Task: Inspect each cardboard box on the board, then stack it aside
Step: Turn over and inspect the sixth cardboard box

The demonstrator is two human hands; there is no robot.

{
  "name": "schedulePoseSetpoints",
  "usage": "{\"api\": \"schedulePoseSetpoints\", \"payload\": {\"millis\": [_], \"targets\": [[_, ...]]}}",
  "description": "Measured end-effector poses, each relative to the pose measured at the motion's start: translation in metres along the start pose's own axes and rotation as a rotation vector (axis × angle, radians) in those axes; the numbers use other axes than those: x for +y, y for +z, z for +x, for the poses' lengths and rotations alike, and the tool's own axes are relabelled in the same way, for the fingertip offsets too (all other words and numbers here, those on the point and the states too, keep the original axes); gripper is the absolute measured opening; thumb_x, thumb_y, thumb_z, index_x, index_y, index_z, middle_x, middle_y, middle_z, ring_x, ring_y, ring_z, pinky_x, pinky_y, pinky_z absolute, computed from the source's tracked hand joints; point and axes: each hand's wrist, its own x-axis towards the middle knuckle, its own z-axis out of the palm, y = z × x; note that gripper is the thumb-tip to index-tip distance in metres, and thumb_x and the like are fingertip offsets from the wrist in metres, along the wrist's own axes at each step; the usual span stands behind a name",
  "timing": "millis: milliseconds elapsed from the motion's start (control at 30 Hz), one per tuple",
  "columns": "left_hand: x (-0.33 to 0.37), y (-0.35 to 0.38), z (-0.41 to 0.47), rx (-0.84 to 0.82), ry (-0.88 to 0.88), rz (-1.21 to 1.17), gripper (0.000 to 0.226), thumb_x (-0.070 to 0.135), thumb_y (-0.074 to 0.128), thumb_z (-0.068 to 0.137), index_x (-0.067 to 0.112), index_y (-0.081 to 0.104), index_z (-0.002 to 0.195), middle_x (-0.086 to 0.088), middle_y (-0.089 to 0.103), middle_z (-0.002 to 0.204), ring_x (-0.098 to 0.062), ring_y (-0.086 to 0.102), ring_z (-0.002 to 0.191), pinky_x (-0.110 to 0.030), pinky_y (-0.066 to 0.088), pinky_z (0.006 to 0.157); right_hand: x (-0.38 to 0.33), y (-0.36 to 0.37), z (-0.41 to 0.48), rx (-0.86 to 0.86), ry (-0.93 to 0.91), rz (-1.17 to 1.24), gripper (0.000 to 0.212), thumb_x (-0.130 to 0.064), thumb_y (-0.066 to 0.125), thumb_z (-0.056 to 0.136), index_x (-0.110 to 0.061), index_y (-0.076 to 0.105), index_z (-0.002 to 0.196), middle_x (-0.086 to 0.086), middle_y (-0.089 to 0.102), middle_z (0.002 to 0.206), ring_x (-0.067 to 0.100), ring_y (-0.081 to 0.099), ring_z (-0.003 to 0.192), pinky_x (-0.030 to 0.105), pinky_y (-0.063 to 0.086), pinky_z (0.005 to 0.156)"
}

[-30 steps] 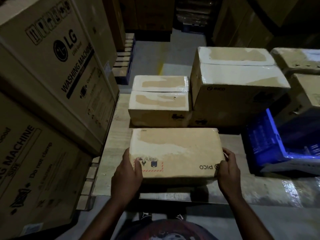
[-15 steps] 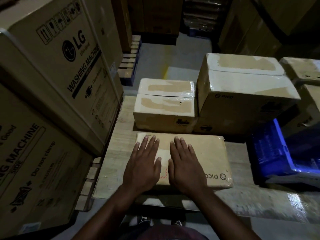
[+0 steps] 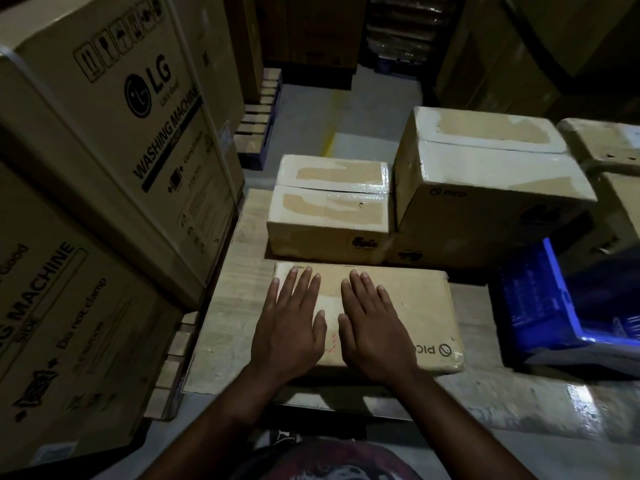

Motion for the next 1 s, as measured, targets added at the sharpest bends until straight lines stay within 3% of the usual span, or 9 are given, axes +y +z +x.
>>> {"api": "schedulePoseSetpoints", "payload": {"millis": [100, 200, 300, 500, 700, 867, 1000], "targets": [[0.014, 0.000, 0.005, -0.012, 0.024, 0.016, 0.066, 0.038, 0.018, 0.097, 0.010, 0.028, 0.156, -0.010, 0.021, 0.164, -0.024, 0.010, 0.154, -0.046, 0.008, 0.124, 0.010, -0.018, -0.001, 0.008, 0.045, 0.176, 0.064, -0.044, 0.026, 0.100, -0.015, 0.032, 0.156, 0.004, 0.011, 0.168, 0.016, 0.000, 0.155, 0.033, -0.001, 0.126], [0.032, 0.007, 0.010, -0.053, 0.078, -0.066, 0.069, 0.043, 0.010, 0.097, 0.012, 0.014, 0.159, -0.005, 0.005, 0.167, -0.017, -0.004, 0.154, -0.040, -0.001, 0.125, 0.031, -0.026, -0.010, 0.096, 0.138, 0.058, 0.063, -0.042, 0.027, 0.098, -0.013, 0.038, 0.153, 0.009, 0.021, 0.166, 0.022, 0.010, 0.155, 0.035, 0.004, 0.125], [0.034, 0.014, 0.011, -0.050, 0.098, -0.059, 0.067, 0.043, 0.015, 0.100, 0.013, 0.010, 0.160, -0.003, 0.002, 0.167, -0.014, -0.006, 0.154, -0.036, -0.003, 0.125, 0.044, -0.019, -0.020, 0.087, 0.185, -0.011, 0.068, -0.047, 0.018, 0.099, -0.014, 0.030, 0.157, 0.009, 0.019, 0.166, 0.022, 0.009, 0.155, 0.037, 0.004, 0.125], [0.033, 0.017, 0.013, -0.037, 0.104, -0.052, 0.065, 0.041, 0.019, 0.101, 0.012, 0.014, 0.159, -0.004, 0.007, 0.167, -0.015, -0.002, 0.154, -0.038, 0.002, 0.125, 0.044, -0.012, -0.017, 0.088, 0.186, -0.103, 0.063, -0.041, 0.019, 0.103, -0.014, 0.021, 0.160, 0.009, 0.013, 0.168, 0.021, 0.005, 0.156, 0.039, 0.005, 0.126], [0.038, 0.011, 0.012, -0.024, 0.073, -0.054, 0.068, 0.043, 0.018, 0.098, 0.012, 0.022, 0.157, -0.006, 0.015, 0.166, -0.019, 0.008, 0.154, -0.040, 0.008, 0.125, 0.049, -0.024, -0.019, 0.093, 0.198, 0.101, 0.063, -0.041, 0.025, 0.101, -0.015, 0.025, 0.158, 0.002, 0.013, 0.168, 0.015, 0.004, 0.155, 0.039, 0.005, 0.127], [0.063, 0.012, 0.031, -0.072, 0.199, -0.097, 0.064, 0.041, 0.022, 0.102, 0.015, 0.011, 0.160, -0.002, 0.004, 0.167, -0.014, -0.003, 0.154, -0.035, -0.002, 0.125, 0.076, -0.034, -0.019, 0.120, 0.226, -0.022, 0.062, -0.037, 0.017, 0.103, -0.012, 0.023, 0.159, 0.004, 0.013, 0.167, 0.019, 0.006, 0.156, 0.033, 0.002, 0.125], [0.070, 0.018, 0.033, -0.088, 0.200, -0.074, 0.064, 0.041, 0.022, 0.105, 0.016, 0.004, 0.160, 0.000, -0.004, 0.167, -0.011, -0.011, 0.153, -0.031, -0.008, 0.123, 0.082, -0.028, -0.020, 0.096, 0.225, -0.048, 0.061, -0.034, 0.015, 0.103, -0.011, 0.020, 0.159, 0.006, 0.011, 0.168, 0.017, 0.002, 0.155, 0.032, 0.001, 0.124]]}}
